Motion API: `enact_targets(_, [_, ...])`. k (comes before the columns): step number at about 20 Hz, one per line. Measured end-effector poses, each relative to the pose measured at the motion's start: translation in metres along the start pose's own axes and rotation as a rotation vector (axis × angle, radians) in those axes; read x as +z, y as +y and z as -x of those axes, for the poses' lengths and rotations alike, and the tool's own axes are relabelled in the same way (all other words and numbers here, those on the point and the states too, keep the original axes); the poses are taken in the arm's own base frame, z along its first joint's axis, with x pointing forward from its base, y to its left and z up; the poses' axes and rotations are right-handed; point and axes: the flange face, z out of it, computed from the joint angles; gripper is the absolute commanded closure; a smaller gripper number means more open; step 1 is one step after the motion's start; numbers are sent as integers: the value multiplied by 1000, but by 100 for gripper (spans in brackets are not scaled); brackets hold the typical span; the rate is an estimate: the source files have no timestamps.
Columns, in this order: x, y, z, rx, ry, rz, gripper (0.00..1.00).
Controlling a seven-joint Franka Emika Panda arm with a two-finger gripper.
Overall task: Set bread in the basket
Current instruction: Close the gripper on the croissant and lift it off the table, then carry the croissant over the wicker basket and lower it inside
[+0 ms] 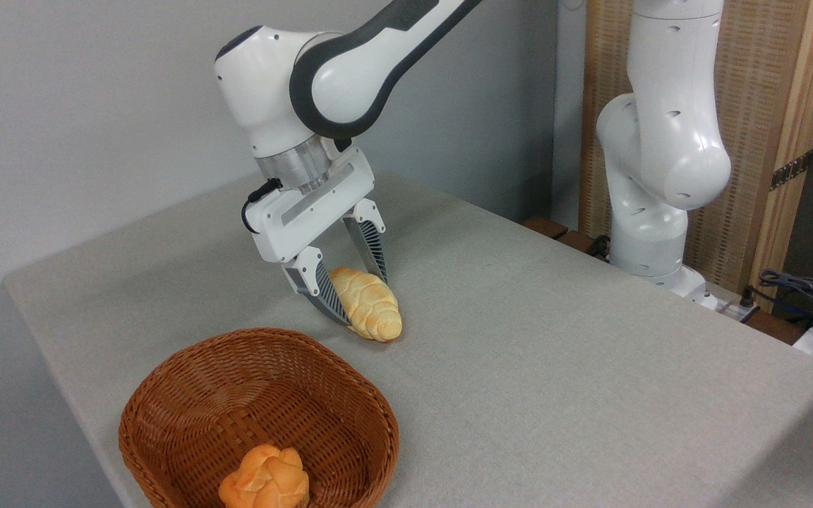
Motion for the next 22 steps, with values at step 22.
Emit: enact_targets(22, [-105, 14, 85, -157, 16, -184, 67])
